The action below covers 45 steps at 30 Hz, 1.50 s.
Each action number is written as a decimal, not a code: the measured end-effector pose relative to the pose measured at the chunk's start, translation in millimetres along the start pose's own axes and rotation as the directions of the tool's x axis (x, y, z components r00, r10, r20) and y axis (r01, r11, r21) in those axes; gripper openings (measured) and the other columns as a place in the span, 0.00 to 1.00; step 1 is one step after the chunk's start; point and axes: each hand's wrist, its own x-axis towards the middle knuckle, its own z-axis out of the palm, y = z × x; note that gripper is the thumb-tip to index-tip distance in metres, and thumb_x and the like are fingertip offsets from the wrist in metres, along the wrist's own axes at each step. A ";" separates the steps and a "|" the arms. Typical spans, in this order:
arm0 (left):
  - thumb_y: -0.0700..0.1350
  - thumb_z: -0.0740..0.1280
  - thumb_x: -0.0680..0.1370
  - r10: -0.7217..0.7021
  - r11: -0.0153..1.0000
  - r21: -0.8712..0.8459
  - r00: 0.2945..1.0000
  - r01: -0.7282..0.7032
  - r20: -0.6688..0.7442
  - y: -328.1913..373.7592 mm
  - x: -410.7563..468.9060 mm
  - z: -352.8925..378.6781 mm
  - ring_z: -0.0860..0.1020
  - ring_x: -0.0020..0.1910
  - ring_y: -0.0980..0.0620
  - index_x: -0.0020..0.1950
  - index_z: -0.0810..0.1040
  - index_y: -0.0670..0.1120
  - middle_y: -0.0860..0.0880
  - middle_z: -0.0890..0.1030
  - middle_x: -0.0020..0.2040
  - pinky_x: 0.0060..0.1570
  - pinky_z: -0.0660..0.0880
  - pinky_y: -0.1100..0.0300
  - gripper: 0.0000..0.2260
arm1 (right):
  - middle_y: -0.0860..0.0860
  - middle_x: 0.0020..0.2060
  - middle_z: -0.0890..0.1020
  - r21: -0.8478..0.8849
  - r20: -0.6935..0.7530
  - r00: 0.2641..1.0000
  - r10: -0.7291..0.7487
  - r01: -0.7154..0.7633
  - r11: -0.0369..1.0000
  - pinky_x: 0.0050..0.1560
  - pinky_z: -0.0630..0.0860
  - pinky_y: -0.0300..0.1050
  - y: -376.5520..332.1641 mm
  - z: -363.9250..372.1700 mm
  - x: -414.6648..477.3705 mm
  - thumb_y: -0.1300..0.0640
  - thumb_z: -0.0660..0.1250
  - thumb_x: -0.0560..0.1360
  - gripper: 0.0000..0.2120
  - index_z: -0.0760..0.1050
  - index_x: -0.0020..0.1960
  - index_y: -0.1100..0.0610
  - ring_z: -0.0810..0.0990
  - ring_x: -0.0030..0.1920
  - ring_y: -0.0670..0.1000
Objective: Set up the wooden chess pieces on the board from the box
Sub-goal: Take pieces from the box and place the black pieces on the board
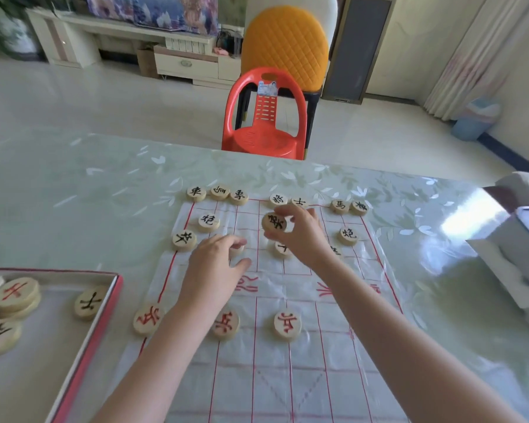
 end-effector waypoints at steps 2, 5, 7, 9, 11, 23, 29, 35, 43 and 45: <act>0.44 0.71 0.72 -0.005 1.000 -0.013 1.000 0.005 0.004 -6.4 13.6 8.7 0.75 0.52 0.54 0.57 0.78 0.48 0.54 0.78 0.50 0.55 0.69 0.62 0.14 | 0.48 0.57 0.78 -0.026 -0.025 1.000 0.006 -0.006 1.000 0.56 0.60 0.44 7.8 1.2 22.6 0.51 0.73 0.68 0.24 0.73 0.61 0.53 0.66 0.59 0.52; 0.45 0.70 0.73 -0.002 1.000 -0.023 0.999 0.004 0.053 -7.5 28.8 24.7 0.75 0.53 0.55 0.57 0.78 0.49 0.54 0.79 0.51 0.55 0.70 0.63 0.13 | 0.47 0.57 0.78 -0.065 -0.051 0.998 0.043 -0.047 0.997 0.52 0.57 0.43 34.6 -9.5 42.5 0.50 0.73 0.69 0.24 0.72 0.63 0.53 0.65 0.60 0.52; 0.45 0.70 0.73 0.014 1.000 -0.021 0.997 -0.012 0.076 -2.9 38.4 35.3 0.75 0.54 0.55 0.57 0.78 0.49 0.54 0.79 0.52 0.55 0.70 0.62 0.13 | 0.47 0.58 0.78 -0.087 -0.080 0.994 0.079 -0.086 0.992 0.56 0.60 0.46 57.8 -22.0 50.4 0.49 0.72 0.69 0.25 0.72 0.63 0.53 0.65 0.60 0.53; 0.46 0.69 0.73 0.031 0.999 -0.024 0.996 -0.029 0.082 1.7 46.4 44.9 0.75 0.53 0.56 0.57 0.77 0.49 0.55 0.79 0.52 0.55 0.70 0.63 0.13 | 0.48 0.58 0.79 -0.085 -0.115 0.986 0.120 -0.131 0.988 0.60 0.62 0.48 78.4 -33.8 57.0 0.49 0.72 0.69 0.25 0.72 0.63 0.53 0.65 0.61 0.53; 0.46 0.69 0.74 0.042 0.999 -0.021 0.996 -0.041 0.081 3.8 51.8 52.7 0.75 0.53 0.56 0.58 0.77 0.50 0.56 0.79 0.52 0.55 0.70 0.62 0.13 | 0.49 0.56 0.79 -0.053 -0.162 0.975 0.152 -0.162 0.985 0.63 0.63 0.50 94.7 -42.0 63.6 0.50 0.72 0.69 0.24 0.73 0.63 0.53 0.66 0.60 0.54; 0.45 0.69 0.73 -0.009 1.000 -0.018 0.996 0.011 0.091 -8.6 59.8 62.1 0.75 0.49 0.57 0.56 0.78 0.51 0.56 0.78 0.50 0.53 0.71 0.64 0.12 | 0.47 0.57 0.78 -0.050 -0.098 0.988 0.120 -0.125 0.991 0.64 0.61 0.50 100.7 -26.9 81.3 0.52 0.72 0.69 0.25 0.72 0.64 0.53 0.64 0.61 0.52; 0.45 0.69 0.73 -0.021 0.999 -0.033 0.996 0.024 0.082 -12.6 59.9 59.4 0.75 0.48 0.57 0.56 0.78 0.52 0.55 0.78 0.50 0.51 0.69 0.64 0.12 | 0.46 0.55 0.77 -0.054 -0.120 0.984 0.130 -0.138 0.989 0.65 0.63 0.50 104.8 -32.7 87.6 0.54 0.73 0.69 0.25 0.71 0.64 0.52 0.65 0.61 0.52; 0.43 0.70 0.72 -0.027 0.999 -0.041 0.998 0.029 0.057 -23.1 60.9 56.3 0.75 0.46 0.56 0.54 0.80 0.50 0.53 0.79 0.49 0.47 0.69 0.63 0.11 | 0.47 0.59 0.77 -0.116 -0.160 0.973 0.166 -0.185 0.976 0.56 0.60 0.46 117.1 -50.3 95.8 0.55 0.72 0.70 0.25 0.70 0.66 0.52 0.65 0.62 0.53; 0.43 0.70 0.73 -0.016 0.999 -0.046 1.000 0.017 0.004 -20.4 61.1 51.8 0.74 0.45 0.58 0.53 0.80 0.51 0.58 0.76 0.42 0.39 0.65 0.70 0.10 | 0.50 0.59 0.75 -0.152 -0.112 0.977 0.181 -0.197 0.969 0.64 0.61 0.49 119.0 -44.5 110.5 0.55 0.71 0.70 0.25 0.70 0.66 0.52 0.63 0.64 0.54; 0.43 0.69 0.73 -0.027 0.999 -0.041 1.000 0.026 -0.002 -21.9 60.6 49.9 0.73 0.44 0.59 0.53 0.80 0.51 0.61 0.73 0.40 0.37 0.64 0.73 0.09 | 0.51 0.59 0.76 -0.165 -0.117 0.974 0.195 -0.212 0.963 0.65 0.61 0.50 120.5 -44.9 113.1 0.55 0.71 0.70 0.25 0.71 0.66 0.52 0.63 0.64 0.55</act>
